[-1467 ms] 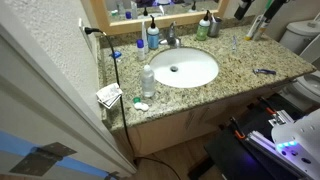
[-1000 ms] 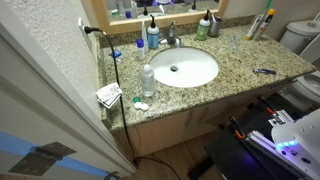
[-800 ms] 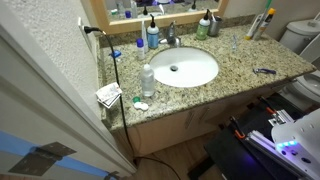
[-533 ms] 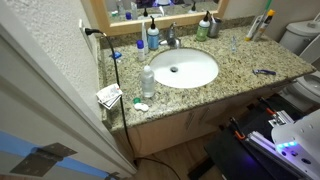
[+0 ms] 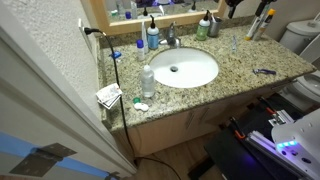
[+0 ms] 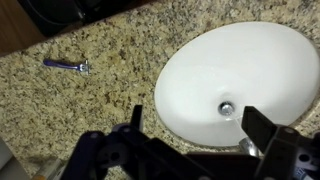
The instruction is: Push down the handle of the tap
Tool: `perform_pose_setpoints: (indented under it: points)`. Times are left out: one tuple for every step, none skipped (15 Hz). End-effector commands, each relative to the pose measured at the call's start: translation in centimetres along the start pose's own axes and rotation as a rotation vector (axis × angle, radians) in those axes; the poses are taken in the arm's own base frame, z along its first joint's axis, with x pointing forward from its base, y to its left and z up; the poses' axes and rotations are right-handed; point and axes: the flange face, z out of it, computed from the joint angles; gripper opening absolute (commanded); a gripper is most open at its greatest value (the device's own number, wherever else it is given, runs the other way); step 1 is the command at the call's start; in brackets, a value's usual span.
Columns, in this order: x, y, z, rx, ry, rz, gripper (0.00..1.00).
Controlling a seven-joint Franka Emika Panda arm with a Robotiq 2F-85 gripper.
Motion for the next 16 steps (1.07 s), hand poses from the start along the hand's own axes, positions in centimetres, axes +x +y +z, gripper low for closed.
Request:
perform_pose_setpoints:
  points:
    - [-0.1, 0.0, -0.2, 0.001, 0.002, -0.002, 1.0]
    - [-0.5, 0.1, -0.8, 0.006, 0.014, -0.004, 1.0]
    - [0.2, 0.0, 0.5, -0.031, 0.022, -0.023, 1.0]
    - [1.7, -0.5, 1.7, -0.045, -0.024, -0.064, 1.0]
    - [4.0, -1.0, 2.8, -0.016, -0.065, -0.094, 1.0]
    - [6.2, -0.8, 3.1, 0.012, -0.091, -0.118, 1.0]
    - [8.1, -0.8, 3.1, 0.034, -0.114, -0.125, 1.0]
    - [9.9, -1.1, 3.1, 0.057, -0.137, -0.144, 1.0]
    - [11.4, -1.5, 3.0, 0.084, -0.165, -0.155, 1.0]
    - [12.8, -1.9, 2.7, 0.104, -0.178, -0.13, 1.0]
    - [13.5, -2.5, 2.0, 0.115, -0.209, -0.084, 1.0]
    - [11.5, -0.9, 3.1, 0.095, -0.152, -0.101, 1.0]
    - [12.6, -1.4, 2.8, 0.108, -0.172, -0.091, 1.0]
    - [13.3, -1.8, 2.6, 0.113, -0.181, -0.088, 1.0]
    - [13.6, -2.1, 2.5, 0.115, -0.185, -0.088, 1.0]
    - [13.6, -2.3, 2.4, 0.114, -0.186, -0.088, 1.0]
